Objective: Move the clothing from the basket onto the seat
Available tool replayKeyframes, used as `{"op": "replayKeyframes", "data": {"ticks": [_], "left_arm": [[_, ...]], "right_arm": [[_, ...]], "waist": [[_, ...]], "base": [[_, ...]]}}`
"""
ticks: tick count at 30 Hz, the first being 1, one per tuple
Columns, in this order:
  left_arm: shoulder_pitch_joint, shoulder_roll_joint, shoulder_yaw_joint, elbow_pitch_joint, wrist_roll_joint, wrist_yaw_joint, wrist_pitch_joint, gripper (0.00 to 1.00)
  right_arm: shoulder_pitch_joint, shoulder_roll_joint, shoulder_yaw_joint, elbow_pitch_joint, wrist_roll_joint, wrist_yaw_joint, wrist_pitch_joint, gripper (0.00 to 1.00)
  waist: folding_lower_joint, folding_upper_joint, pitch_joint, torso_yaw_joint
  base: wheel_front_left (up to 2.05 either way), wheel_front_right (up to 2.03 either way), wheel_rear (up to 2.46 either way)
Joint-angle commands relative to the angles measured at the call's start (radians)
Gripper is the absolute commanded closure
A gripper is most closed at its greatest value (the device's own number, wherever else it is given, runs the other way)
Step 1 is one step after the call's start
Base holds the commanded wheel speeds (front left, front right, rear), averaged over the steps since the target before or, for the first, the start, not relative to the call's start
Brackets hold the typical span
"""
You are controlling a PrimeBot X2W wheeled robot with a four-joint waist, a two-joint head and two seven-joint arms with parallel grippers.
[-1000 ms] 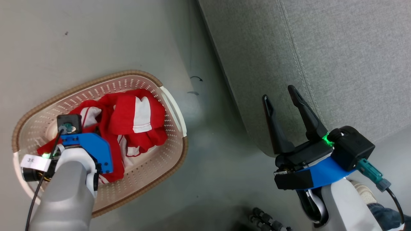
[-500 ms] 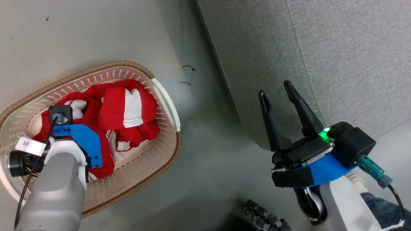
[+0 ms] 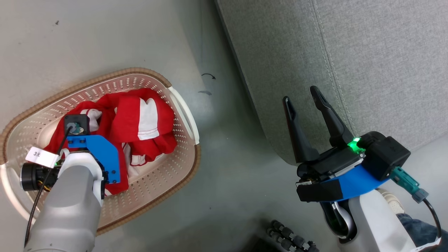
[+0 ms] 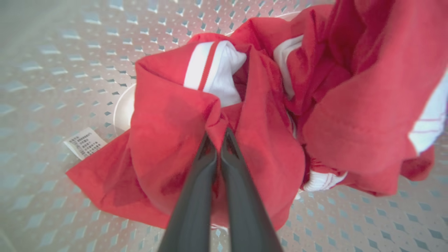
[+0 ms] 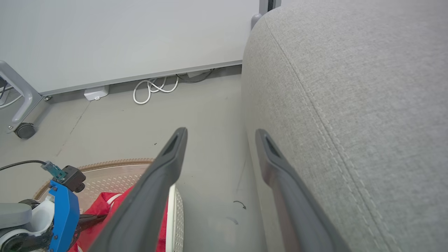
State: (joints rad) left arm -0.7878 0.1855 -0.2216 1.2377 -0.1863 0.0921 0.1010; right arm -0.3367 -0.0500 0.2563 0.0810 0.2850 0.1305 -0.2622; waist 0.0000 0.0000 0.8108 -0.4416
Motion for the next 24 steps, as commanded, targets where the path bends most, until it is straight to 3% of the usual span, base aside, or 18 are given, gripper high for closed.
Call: {"op": "replayKeyframes", "data": {"ticks": [1,10,24], "left_arm": [[-0.017,0.001,0.0,0.001,-0.007,0.006,-0.005,1.0],[0.007,-0.033,0.025,0.002,-0.056,-0.006,-0.051,1.0],[0.129,-0.123,0.005,0.009,-0.127,-0.175,-0.172,1.0]], "right_arm": [[-0.014,-0.001,-0.001,0.003,0.001,0.0,-0.004,0.0],[-0.02,-0.001,-0.011,0.02,-0.015,0.0,-0.004,0.0],[0.056,-0.002,-0.043,0.11,-0.069,0.0,-0.004,0.0]], "waist": [[0.0,0.0,-0.005,0.003],[0.0,0.0,-0.078,0.044],[0.0,0.0,-0.416,0.196]], "base": [[0.0,0.0,0.0],[0.0,0.0,0.0],[0.0,0.0,0.0]]}}
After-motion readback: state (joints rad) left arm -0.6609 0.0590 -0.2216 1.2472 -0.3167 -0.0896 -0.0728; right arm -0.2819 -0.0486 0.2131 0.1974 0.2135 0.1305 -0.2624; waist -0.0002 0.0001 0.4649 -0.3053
